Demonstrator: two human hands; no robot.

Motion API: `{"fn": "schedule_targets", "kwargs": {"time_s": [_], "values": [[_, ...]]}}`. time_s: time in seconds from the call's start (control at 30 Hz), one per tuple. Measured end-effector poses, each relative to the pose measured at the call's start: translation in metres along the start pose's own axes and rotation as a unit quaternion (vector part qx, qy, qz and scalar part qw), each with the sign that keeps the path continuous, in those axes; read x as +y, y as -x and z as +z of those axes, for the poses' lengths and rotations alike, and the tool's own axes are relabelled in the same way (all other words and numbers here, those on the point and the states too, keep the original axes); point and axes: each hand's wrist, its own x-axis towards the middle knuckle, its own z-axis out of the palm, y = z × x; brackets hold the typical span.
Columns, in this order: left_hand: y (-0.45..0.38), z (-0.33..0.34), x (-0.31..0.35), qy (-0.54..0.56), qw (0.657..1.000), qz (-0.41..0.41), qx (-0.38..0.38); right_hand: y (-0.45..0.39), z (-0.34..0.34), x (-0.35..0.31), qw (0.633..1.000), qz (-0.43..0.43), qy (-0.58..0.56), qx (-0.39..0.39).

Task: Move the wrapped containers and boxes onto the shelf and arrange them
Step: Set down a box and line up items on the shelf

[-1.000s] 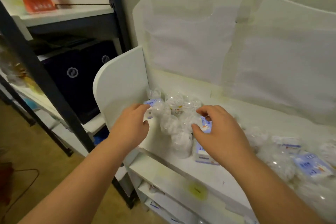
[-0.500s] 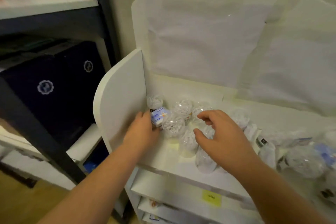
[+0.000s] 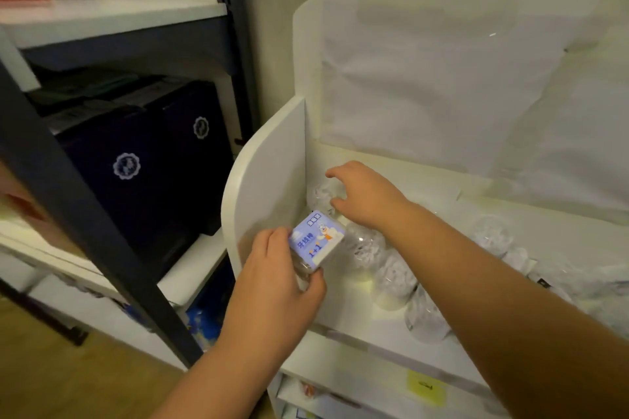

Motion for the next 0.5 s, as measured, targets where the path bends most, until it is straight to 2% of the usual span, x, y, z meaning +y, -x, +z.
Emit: {"fn": "schedule_targets", "kwargs": {"time_s": [0.13, 0.33, 0.5], "values": [[0.01, -0.009, -0.002, 0.037, 0.999, 0.006, -0.005, -0.026, 0.014, -0.004, 0.995, 0.002, 0.066, -0.079], [0.012, -0.017, -0.002, 0.048, 0.998, 0.027, 0.01, -0.037, 0.023, -0.019, 0.999, 0.036, 0.02, -0.033], [0.011, -0.029, 0.0, 0.08, 0.996, 0.042, 0.014, -0.033, 0.021, -0.025, 0.998, 0.041, -0.027, -0.029]]}}
